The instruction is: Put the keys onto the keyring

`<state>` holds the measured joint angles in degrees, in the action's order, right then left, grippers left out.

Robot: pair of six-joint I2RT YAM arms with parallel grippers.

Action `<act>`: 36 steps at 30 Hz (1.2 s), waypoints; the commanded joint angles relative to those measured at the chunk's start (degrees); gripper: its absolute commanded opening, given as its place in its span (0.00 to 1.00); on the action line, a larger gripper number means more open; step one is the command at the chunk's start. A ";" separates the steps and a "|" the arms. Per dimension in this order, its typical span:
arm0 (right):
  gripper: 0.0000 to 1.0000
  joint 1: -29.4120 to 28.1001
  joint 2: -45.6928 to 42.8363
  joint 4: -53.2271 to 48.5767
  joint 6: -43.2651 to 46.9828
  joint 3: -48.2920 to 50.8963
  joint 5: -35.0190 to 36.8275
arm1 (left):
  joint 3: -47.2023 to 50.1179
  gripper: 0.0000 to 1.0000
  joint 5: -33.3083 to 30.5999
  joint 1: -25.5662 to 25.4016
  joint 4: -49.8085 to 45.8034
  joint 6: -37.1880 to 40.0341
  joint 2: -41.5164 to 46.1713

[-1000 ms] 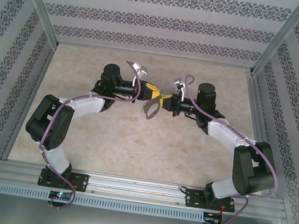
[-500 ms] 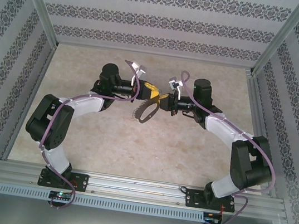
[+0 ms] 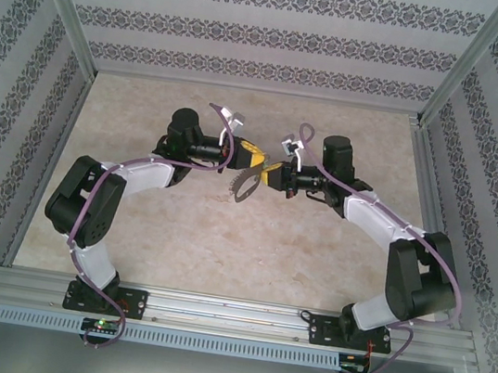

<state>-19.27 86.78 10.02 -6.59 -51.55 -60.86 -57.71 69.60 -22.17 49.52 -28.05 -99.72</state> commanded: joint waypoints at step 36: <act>0.00 -1.75 -5.87 -11.90 -0.93 -3.85 11.16 | 0.13 0.00 -5.97 -2.03 -20.86 21.92 7.24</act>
<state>-20.51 80.42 -0.34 -9.61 -53.91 -51.62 -57.32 62.46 -23.16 28.84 -7.79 -94.98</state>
